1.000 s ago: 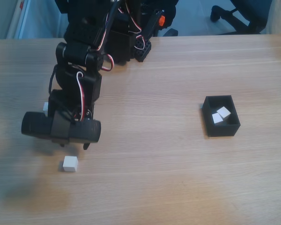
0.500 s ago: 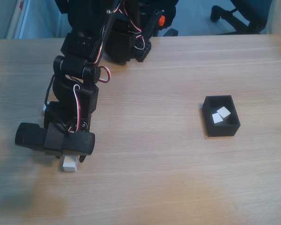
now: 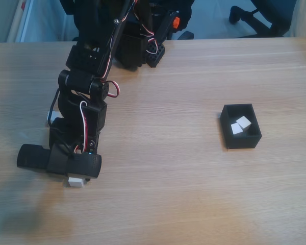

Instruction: Pick blocks and place them in the box.

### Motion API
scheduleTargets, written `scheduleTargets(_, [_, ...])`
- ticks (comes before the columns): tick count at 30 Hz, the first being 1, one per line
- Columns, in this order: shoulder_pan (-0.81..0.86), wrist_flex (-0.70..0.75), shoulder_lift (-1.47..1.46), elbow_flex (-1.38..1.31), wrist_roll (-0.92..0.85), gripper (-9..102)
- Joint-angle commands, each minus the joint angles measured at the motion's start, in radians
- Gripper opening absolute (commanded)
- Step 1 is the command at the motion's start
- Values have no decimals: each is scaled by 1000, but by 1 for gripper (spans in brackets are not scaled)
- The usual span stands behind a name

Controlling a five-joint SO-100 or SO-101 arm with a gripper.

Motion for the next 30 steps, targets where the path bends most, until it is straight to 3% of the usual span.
scheduleTargets(1, [-8,-29,0,-54,23,13])
scheduleTargets(6, [-8,-49,-20,-54,37,11])
scheduleTargets(11, [-17,-51,-6,-35,49,0])
scheduleTargets(18, [-69,-26,215,140,64,0])
scheduleTargets(30, [-442,155,767,436,290,2])
